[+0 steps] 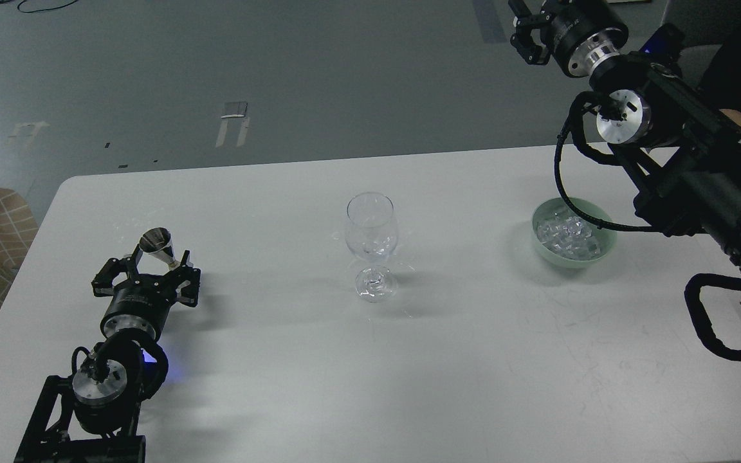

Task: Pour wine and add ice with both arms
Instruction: 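Close the left gripper around the metal jigger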

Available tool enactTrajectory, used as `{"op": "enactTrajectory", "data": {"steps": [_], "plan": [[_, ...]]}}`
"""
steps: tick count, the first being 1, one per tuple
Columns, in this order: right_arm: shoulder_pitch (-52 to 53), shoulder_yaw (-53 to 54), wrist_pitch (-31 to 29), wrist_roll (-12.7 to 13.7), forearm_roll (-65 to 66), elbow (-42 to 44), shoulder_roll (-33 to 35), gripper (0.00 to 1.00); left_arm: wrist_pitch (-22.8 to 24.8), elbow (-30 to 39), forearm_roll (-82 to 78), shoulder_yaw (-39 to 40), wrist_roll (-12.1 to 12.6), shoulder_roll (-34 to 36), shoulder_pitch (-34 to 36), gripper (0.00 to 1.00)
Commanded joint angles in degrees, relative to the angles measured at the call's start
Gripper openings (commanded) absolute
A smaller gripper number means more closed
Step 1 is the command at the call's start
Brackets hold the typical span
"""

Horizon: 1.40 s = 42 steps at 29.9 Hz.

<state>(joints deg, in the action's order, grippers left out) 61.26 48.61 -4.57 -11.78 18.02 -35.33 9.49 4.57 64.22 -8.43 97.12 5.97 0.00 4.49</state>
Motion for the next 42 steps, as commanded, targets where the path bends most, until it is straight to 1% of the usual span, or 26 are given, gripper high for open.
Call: {"op": "enactTrajectory", "data": {"steps": [1,10,16,24,28,32,34,35,37,38,41,42], "plan": [[0.0,0.08,0.0,0.0,0.0,0.0,0.0,1.0,0.0,-0.59,-0.18,0.0,-0.35,0.0,0.26,0.73],[-0.09,-0.01,0.0,-0.09,0.0,0.0,0.0,1.0,0.09,-2.79,-0.27,0.0,-0.7,0.0,1.92,0.74],[-0.09,-0.01,0.0,0.0,0.0,0.0,0.0,1.0,0.09,-2.79,-0.27,-0.09,-0.61,0.0,2.54,0.72],[-0.27,-0.01,0.0,0.0,0.0,0.0,-0.09,1.0,0.09,-4.81,-0.53,-0.17,-1.31,0.0,3.33,0.57],[-0.27,-0.01,0.0,0.0,0.0,0.0,0.0,1.0,0.09,-4.81,-0.71,-0.26,-1.84,0.0,3.33,0.55],[-0.27,-0.01,0.0,0.0,0.0,0.0,-0.09,1.0,0.09,-4.81,-0.71,-0.17,-1.84,0.0,3.42,0.54],[-0.27,-0.27,0.0,0.0,0.0,-0.09,0.0,1.0,0.44,-4.81,-0.71,-0.17,-1.84,0.0,3.51,0.48],[-0.27,-0.27,0.0,0.0,0.0,-0.09,0.0,1.0,0.44,-4.81,-0.71,-0.17,-1.84,0.0,3.51,0.48],[-0.35,-0.36,0.0,0.0,0.0,-0.09,0.0,1.0,0.61,-4.81,-0.62,-0.17,-1.84,0.0,3.6,0.45],[-0.44,-0.36,0.0,0.0,0.0,-0.09,0.0,1.0,0.79,-4.9,-0.62,-0.26,-1.84,0.0,3.68,0.4],[-0.44,-0.36,0.0,0.0,0.0,-0.09,0.0,1.0,0.97,-4.9,-0.71,-0.26,-1.84,0.0,3.77,0.38],[-0.44,-0.36,0.0,0.0,0.0,-0.09,0.0,1.0,1.23,-4.9,-0.62,-0.26,-1.84,0.0,3.77,0.36]]}}
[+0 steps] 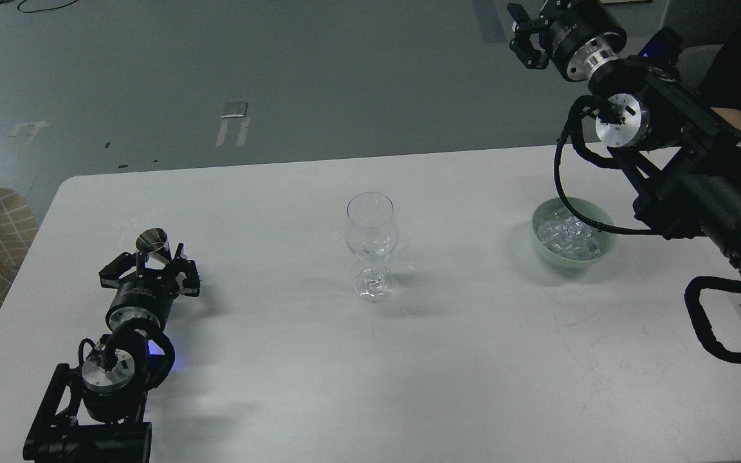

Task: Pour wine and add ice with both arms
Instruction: 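Lift the jigger and carry it toward the wine glass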

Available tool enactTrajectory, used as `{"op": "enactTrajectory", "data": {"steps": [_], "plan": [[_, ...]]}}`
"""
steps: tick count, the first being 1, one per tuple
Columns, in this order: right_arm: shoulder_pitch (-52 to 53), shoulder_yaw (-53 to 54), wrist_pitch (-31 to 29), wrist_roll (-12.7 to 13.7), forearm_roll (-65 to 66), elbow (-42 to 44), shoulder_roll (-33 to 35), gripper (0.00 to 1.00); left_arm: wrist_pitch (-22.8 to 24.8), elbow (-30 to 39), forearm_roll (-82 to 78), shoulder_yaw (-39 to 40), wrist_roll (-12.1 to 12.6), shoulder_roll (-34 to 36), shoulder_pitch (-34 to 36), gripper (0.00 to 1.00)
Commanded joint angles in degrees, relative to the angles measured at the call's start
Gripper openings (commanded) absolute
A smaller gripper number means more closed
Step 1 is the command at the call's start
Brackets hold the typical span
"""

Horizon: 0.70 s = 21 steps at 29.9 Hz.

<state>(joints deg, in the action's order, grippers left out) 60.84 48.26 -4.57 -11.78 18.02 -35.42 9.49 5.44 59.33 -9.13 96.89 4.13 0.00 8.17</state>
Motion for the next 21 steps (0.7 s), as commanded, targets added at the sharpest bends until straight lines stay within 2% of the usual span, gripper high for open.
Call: {"op": "enactTrajectory", "data": {"steps": [1,3,8,12,21], "plan": [[-0.02,-0.01,0.0,0.0,0.0,0.0,0.01,1.0,0.53,-0.01,-0.01,-0.04,0.0,0.0,0.09,0.34],[-0.02,-0.01,0.0,0.0,0.0,0.0,0.01,1.0,0.71,-0.01,-0.01,-0.04,0.0,0.0,0.18,0.29],[-0.02,-0.01,0.0,0.0,0.0,0.0,0.01,1.0,0.8,-0.18,0.08,-0.04,-0.17,0.0,0.18,0.24],[-0.02,-0.01,0.09,0.0,0.0,0.0,0.01,1.0,0.97,-0.18,0.08,-0.04,-1.23,0.0,0.18,0.1],[-0.02,-0.01,0.35,0.0,0.0,-0.09,0.27,1.0,3.78,0.78,0.69,-0.04,-1.32,0.0,0.7,0.04]]}}
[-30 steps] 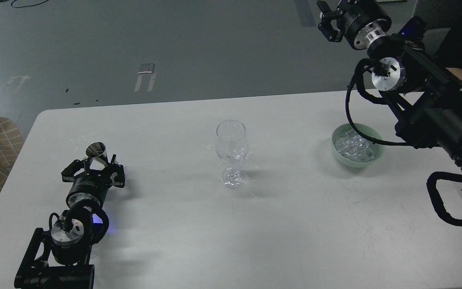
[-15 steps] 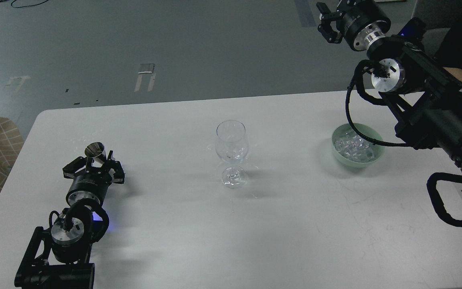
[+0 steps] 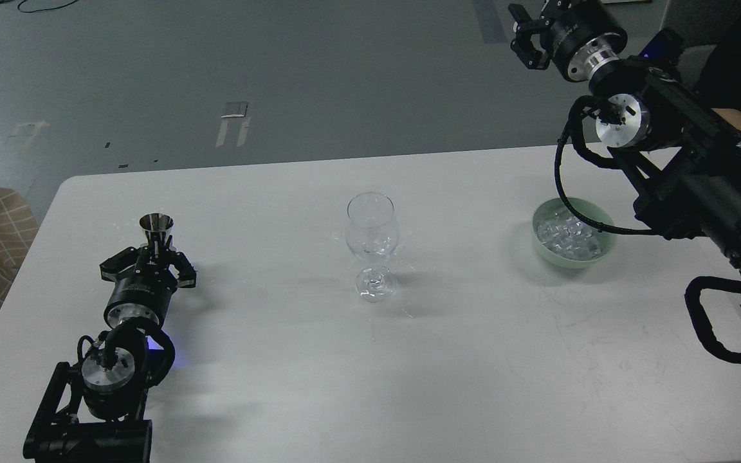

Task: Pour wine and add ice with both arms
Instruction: 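Lift the jigger and carry it toward the wine glass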

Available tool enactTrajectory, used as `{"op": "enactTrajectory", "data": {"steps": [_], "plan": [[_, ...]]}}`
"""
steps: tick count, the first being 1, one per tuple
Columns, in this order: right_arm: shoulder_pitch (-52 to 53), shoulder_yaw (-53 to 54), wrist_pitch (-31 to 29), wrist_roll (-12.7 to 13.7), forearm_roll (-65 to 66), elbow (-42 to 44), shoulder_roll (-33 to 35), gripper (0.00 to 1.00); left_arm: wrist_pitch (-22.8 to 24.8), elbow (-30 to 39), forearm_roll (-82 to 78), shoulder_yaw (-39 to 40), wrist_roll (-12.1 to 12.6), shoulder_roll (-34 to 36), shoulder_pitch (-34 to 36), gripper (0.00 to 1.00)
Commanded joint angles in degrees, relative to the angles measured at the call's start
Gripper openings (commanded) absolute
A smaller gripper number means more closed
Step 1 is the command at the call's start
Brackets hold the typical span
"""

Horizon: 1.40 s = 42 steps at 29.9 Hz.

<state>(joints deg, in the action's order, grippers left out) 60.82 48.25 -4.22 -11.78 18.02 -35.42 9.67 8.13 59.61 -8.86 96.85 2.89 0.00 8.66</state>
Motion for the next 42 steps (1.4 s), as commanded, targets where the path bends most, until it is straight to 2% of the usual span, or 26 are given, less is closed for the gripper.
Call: {"op": "enactTrajectory", "data": {"steps": [1,10,14,18,24,29,34,39,42], "plan": [[0.0,0.0,0.01,0.09,0.0,-0.08,0.09,1.0,1.36,0.68,0.51,0.0,-0.07,0.0,0.31,0.04],[0.0,0.0,0.09,0.18,0.0,0.0,0.18,1.0,1.71,3.05,0.78,-0.52,0.19,0.0,1.98,0.05],[0.0,0.0,0.8,1.32,0.0,0.09,0.26,1.0,1.62,4.54,0.78,-1.66,0.36,0.0,2.07,0.05],[0.0,0.09,1.24,2.46,0.0,0.27,0.26,1.0,1.36,7.61,0.78,-4.82,1.15,0.0,1.98,0.05],[0.18,0.62,2.9,4.66,-0.96,0.53,0.18,1.0,0.92,14.55,0.69,-11.67,4.75,0.0,1.54,0.06],[-0.17,3.33,4.05,4.66,-1.32,1.67,0.18,1.0,-0.48,17.29,0.6,-15.64,5.11,0.0,1.63,0.06],[-4.3,9.93,1.15,3.61,-1.76,1.5,0.18,1.0,-2.07,19.66,0.51,-17.13,5.99,0.0,1.63,0.06],[-8.69,11.69,-4.46,-1.04,-1.67,1.24,0.18,1.0,-4.08,22.47,0.51,-17.31,7.57,0.0,1.45,0.06],[-9.75,11.69,-5.88,-1.58,-1.67,1.41,0.18,1.0,-5.49,24.4,0.43,-19.24,8.01,0.7,1.45,0.07]]}}
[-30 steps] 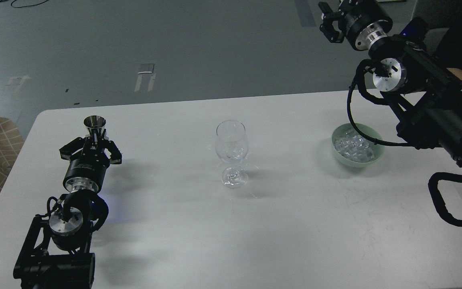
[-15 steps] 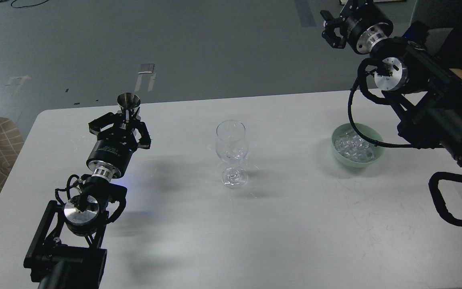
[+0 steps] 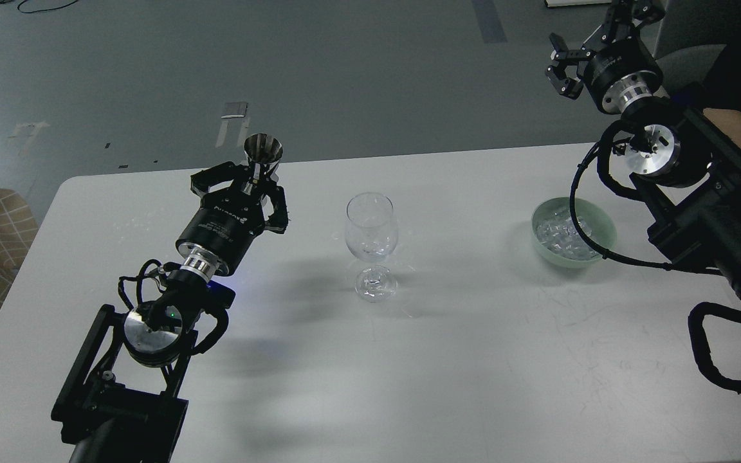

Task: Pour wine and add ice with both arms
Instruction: 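Lift the jigger and carry it toward the wine glass, then tilt the jigger over the wine glass rim with the left gripper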

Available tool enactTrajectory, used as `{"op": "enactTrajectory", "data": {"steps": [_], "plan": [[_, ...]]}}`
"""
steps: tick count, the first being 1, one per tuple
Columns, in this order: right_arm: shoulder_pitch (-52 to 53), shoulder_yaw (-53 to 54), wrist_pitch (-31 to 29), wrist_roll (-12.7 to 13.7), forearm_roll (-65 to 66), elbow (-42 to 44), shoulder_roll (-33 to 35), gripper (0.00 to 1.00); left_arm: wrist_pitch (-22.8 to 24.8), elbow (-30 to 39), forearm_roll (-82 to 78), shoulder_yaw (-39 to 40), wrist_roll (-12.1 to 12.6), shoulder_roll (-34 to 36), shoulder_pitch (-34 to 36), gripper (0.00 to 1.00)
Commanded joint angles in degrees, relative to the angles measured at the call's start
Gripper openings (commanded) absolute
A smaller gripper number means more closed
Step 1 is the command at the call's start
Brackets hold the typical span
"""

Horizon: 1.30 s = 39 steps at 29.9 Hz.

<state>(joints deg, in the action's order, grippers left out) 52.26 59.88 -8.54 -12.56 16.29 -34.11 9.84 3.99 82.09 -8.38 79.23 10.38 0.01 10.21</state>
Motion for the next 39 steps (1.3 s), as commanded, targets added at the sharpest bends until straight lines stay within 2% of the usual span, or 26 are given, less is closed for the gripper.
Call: {"op": "enactTrajectory", "data": {"steps": [1,6,11,24,31,37,39], "plan": [[-1.19,0.06,-1.56,-0.8,0.06,0.09,0.0,1.0,-1.53,2.28,-0.05,-1.8,0.61,1.12,-0.11,0.07],[-1.81,-0.03,-1.56,-0.8,0.15,-0.08,-0.09,1.0,-2.49,4.65,-0.32,-2.94,0.69,3.41,-0.28,0.06],[-1.81,-0.12,-1.56,-0.8,0.15,-0.26,-0.09,1.0,-6.27,7.72,-0.67,-5.22,0.87,6.13,-0.28,0.06],[-1.81,-0.29,-1.56,-0.71,0.15,-0.52,-0.09,1.0,-11.55,11.86,-1.37,-8.39,1.31,6.84,0.16,0.06],[-1.81,-0.56,-1.56,-0.71,0.23,-0.7,-0.09,1.0,-13.22,12.48,-4.88,-9.62,3.41,6.49,0.51,0.06],[-1.9,-0.56,-1.56,-0.71,0.23,-0.79,0.0,1.0,-13.75,12.48,-7.61,-11.82,3.94,6.58,1.3,0.07],[-1.9,-0.56,-1.56,-0.71,0.23,-0.87,-0.09,1.0,-13.75,12.48,-8.75,-12.26,5.08,6.58,1.82,0.06]]}}
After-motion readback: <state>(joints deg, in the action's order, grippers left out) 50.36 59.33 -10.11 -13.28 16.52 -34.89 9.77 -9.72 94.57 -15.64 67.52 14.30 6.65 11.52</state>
